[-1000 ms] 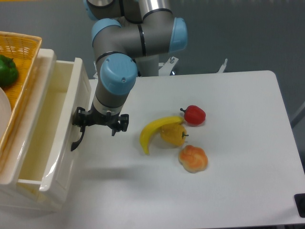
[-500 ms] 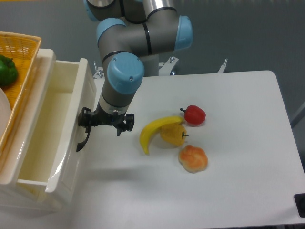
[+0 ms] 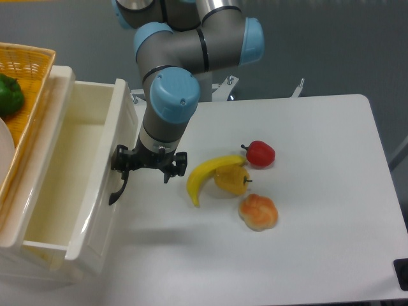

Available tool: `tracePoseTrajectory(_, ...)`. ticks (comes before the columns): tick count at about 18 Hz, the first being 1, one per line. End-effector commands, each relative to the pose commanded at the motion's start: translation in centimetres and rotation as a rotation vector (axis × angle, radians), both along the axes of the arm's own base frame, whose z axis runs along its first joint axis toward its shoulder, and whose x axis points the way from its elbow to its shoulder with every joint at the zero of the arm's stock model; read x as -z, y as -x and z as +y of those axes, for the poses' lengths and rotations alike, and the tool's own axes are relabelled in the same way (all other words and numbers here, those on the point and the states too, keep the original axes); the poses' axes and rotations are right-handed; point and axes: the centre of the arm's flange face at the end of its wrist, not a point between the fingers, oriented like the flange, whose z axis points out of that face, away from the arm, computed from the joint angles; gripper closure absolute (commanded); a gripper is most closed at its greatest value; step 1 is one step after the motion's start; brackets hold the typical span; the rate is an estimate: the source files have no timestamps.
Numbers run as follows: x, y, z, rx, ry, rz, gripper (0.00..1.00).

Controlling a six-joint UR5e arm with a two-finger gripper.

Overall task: Slide open the top white drawer
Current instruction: 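Pull the handle away from the cabinet, sliding the drawer out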

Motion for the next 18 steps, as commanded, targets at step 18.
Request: tracePoseTrajectory(18, -0.3, 3.7, -2.0, -0.068, -0.006, -0.001, 0.0)
